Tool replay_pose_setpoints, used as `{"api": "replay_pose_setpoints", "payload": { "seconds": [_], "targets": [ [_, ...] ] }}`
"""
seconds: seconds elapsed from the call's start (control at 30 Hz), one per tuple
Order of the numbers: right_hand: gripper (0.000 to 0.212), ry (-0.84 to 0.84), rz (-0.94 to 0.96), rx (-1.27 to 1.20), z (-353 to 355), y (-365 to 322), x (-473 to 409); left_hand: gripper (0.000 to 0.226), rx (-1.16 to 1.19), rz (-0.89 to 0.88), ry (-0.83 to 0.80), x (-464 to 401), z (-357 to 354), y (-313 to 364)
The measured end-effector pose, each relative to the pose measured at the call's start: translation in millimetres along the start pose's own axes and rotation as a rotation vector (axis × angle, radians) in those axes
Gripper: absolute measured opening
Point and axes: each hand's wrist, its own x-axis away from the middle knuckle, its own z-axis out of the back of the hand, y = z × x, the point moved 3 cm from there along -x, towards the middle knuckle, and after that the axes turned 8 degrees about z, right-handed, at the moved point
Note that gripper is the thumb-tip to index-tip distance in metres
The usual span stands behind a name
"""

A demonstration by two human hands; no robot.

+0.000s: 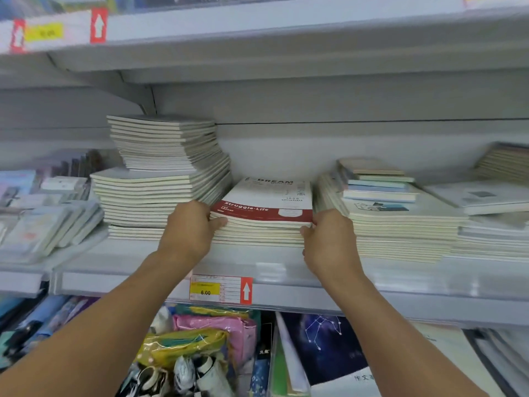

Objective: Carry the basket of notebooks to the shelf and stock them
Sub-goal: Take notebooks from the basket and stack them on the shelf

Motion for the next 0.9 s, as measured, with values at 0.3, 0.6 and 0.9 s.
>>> {"api": "replay_pose_setpoints", "payload": {
  "seconds": [0.3,0.6,0.9],
  "targets": [
    [0.018,0.117,0.010,0.255,10,-2,4,0.018,0.006,-0.026,0.053,11,9,-12],
    [0.023,-0.023,0.640,-0.292,-42,-74,128,0.019,-0.135,-0.147,-0.423,153,69,-92],
    [0.089,-1.480,0.147,0.250,-234,42,347,0.055,-0.687,0.118,-1.237,268,47,-226]
  ]
}}
